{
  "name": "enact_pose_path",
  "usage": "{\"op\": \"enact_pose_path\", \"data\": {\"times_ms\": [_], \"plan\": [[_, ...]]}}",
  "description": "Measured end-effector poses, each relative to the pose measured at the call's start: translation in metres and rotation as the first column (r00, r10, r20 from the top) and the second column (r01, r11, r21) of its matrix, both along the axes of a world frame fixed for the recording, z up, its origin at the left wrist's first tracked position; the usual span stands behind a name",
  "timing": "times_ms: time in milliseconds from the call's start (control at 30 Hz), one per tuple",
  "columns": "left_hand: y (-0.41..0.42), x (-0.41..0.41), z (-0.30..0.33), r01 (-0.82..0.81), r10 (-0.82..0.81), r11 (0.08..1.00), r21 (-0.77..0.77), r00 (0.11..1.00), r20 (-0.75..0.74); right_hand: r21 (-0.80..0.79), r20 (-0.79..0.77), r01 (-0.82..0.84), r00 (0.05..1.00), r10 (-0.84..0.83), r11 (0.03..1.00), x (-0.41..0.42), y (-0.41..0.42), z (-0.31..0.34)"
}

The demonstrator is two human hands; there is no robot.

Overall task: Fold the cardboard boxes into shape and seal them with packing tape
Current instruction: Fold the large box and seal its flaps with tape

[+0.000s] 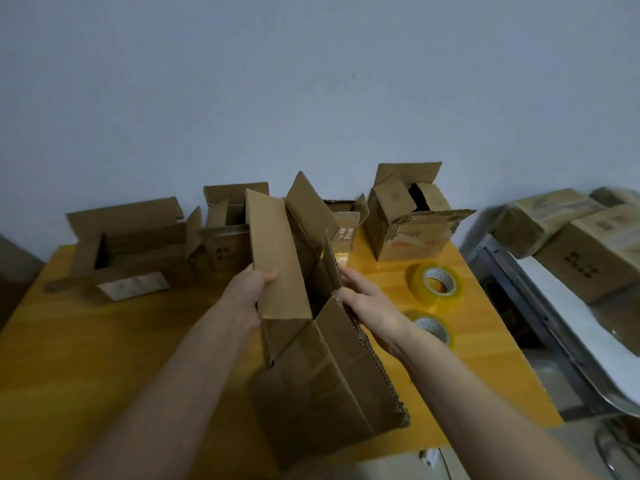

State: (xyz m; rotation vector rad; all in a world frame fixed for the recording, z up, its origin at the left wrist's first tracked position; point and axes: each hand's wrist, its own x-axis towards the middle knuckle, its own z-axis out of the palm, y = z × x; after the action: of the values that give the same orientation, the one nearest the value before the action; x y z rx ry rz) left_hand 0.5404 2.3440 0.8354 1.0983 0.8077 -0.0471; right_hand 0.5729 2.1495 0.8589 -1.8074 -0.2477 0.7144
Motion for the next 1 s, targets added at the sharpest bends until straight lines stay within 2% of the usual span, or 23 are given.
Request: {"op": "enact_pose_path", "data": {"times_ms": [167,233,400,500,667,767,867,1000], "plan": [[-0.042,0.004,0.013,-0.165,0.165,0.986,0.002,0.986,0.039,-0.095,-0.041,-0.239,0.971,0.237,0.966,0.013,-0.061,0.008],[-0.055,0.003,0.017,-0.189,0.187,0.982,0.02,0.98,0.071,-0.128,-0.003,-0.275,0.961,0.277,0.953,0.024,-0.081,0.015],[-0.062,-0.022,0.027,-0.115,0.105,0.987,0.115,0.991,0.083,-0.08,0.118,-0.207,0.969,0.215,0.975,0.05,-0.116,0.031],[-0.052,-0.045,0.036,-0.046,0.039,0.984,0.17,0.998,0.045,-0.054,0.102,-0.183,0.977,0.188,0.982,0.063,-0.124,0.037],[-0.038,-0.071,0.035,0.075,-0.085,0.984,0.16,0.995,0.053,-0.02,0.101,-0.124,0.987,0.125,0.992,0.072,-0.126,0.032],[-0.038,-0.08,0.018,0.074,-0.071,0.986,0.149,0.997,-0.024,-0.061,0.061,-0.134,0.989,0.138,0.989,0.072,-0.121,0.023],[-0.039,-0.081,0.009,0.036,-0.034,0.99,0.139,0.999,-0.022,-0.081,0.05,-0.14,0.988,0.144,0.987,0.079,-0.111,0.021],[-0.031,-0.072,0.004,0.058,-0.03,0.951,0.304,0.995,-0.094,-0.135,0.069,-0.153,0.984,0.164,0.979,0.084,-0.095,0.013]]}}
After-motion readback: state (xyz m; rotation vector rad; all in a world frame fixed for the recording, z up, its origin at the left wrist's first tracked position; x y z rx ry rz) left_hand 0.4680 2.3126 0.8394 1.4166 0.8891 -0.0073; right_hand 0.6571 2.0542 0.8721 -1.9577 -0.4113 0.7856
